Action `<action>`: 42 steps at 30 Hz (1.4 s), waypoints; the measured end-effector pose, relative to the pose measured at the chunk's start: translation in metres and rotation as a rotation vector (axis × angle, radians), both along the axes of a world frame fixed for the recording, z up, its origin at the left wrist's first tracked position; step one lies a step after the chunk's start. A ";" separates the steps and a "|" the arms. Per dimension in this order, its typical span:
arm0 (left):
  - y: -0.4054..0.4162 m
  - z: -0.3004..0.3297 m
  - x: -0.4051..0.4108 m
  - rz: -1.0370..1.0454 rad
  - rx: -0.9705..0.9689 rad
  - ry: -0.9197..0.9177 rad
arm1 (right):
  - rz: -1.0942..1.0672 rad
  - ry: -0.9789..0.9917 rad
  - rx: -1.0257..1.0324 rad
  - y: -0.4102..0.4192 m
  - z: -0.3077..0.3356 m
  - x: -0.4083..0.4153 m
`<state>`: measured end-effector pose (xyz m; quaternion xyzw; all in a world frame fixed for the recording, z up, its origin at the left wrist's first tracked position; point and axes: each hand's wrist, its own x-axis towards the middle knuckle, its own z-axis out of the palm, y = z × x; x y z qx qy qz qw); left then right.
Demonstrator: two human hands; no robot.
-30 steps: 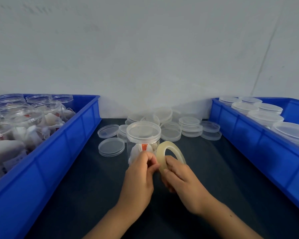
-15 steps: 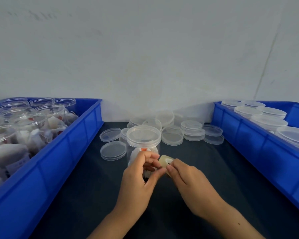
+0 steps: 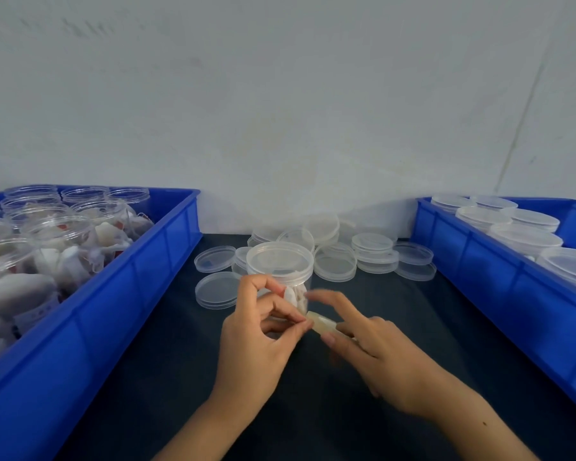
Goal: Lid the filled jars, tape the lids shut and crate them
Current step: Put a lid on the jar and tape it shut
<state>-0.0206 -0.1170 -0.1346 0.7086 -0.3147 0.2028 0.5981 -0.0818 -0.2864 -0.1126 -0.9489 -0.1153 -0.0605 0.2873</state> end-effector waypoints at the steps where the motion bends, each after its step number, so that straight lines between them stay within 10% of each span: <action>1: -0.001 0.000 -0.001 -0.001 -0.003 -0.006 | 0.001 -0.006 -0.036 -0.001 0.000 0.000; 13: 0.010 -0.007 0.021 0.262 -0.037 -0.189 | -0.281 -0.237 0.037 0.010 -0.010 0.002; 20: -0.004 -0.017 0.040 -0.043 -0.049 0.339 | -0.434 -0.343 -0.049 0.015 -0.002 0.001; 42: 0.001 -0.002 0.018 0.029 0.394 0.120 | -0.352 -0.212 0.091 0.000 0.022 -0.007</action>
